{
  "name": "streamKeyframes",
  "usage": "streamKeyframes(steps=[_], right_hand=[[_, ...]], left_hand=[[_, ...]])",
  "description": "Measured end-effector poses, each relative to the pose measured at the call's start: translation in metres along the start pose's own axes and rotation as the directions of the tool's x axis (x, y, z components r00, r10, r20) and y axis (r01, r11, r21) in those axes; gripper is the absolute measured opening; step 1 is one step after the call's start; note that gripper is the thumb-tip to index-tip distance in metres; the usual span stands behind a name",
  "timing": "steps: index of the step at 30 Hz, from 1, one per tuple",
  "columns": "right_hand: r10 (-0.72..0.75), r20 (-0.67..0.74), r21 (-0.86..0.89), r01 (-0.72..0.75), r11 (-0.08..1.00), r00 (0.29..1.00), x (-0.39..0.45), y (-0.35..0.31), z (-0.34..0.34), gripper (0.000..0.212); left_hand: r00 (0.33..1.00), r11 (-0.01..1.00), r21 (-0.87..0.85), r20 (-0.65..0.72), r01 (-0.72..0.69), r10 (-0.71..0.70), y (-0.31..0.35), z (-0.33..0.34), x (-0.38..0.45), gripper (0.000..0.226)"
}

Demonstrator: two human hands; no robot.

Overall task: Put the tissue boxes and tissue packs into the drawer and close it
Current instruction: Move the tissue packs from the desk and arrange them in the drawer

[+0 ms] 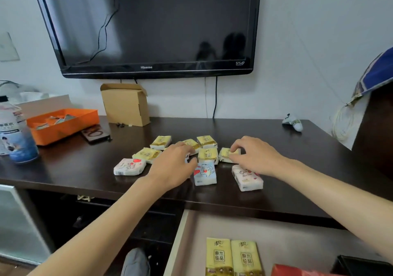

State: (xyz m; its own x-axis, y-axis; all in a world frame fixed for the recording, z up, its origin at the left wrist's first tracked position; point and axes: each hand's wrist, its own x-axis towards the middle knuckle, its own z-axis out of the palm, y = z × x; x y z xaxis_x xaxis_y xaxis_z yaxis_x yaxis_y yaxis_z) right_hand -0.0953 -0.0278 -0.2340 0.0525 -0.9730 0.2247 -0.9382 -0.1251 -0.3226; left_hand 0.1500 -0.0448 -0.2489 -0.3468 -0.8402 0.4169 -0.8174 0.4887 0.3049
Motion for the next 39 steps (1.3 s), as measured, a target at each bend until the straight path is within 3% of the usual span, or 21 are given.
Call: streamKeyframes(steps=[4,9,15,20,24,29,33,36,39], right_hand=[[0.021,0.099,0.087,-0.03,0.996,0.995,0.038,0.011,0.008,0.028],[0.027,0.247,0.071,-0.046,0.996,0.969,0.065,0.025,0.024,0.038],[0.017,0.186,0.179,-0.051,0.983,0.982,0.072,0.04,0.024,0.037],[0.025,0.032,0.114,-0.029,0.993,0.999,0.052,0.045,0.022,0.052],[0.059,-0.055,0.17,-0.049,0.984,0.997,0.032,0.048,0.014,0.052],[0.09,-0.093,0.148,-0.076,0.986,0.992,0.009,0.053,0.003,0.049],[0.147,-0.097,0.063,-0.141,0.988,0.984,-0.002,0.066,-0.007,0.049],[0.207,-0.074,0.124,-0.197,0.972,0.975,-0.01,0.078,-0.01,0.046],[0.237,-0.09,0.183,-0.218,0.959,0.967,-0.016,0.082,-0.009,0.046]], left_hand=[[0.987,1.0,0.005,0.163,-0.007,0.006,0.012,0.013,0.041,0.035],[0.898,1.0,0.01,0.439,0.021,-0.024,0.007,0.033,0.078,0.026],[0.823,0.991,0.132,0.565,-0.025,-0.055,0.003,0.04,0.111,0.026],[0.84,0.989,0.126,0.543,-0.082,0.001,0.005,0.038,0.113,0.023],[0.815,0.984,0.136,0.579,-0.111,0.012,0.012,0.033,0.111,0.032],[0.803,0.959,0.205,0.595,-0.195,0.036,0.034,0.035,0.117,0.044],[0.799,0.935,0.232,0.596,-0.269,0.082,0.051,0.05,0.123,0.034],[0.801,0.944,0.192,0.588,-0.269,0.109,0.054,0.059,0.124,0.034],[0.847,0.971,0.108,0.515,-0.216,0.131,0.053,0.057,0.12,0.037]])
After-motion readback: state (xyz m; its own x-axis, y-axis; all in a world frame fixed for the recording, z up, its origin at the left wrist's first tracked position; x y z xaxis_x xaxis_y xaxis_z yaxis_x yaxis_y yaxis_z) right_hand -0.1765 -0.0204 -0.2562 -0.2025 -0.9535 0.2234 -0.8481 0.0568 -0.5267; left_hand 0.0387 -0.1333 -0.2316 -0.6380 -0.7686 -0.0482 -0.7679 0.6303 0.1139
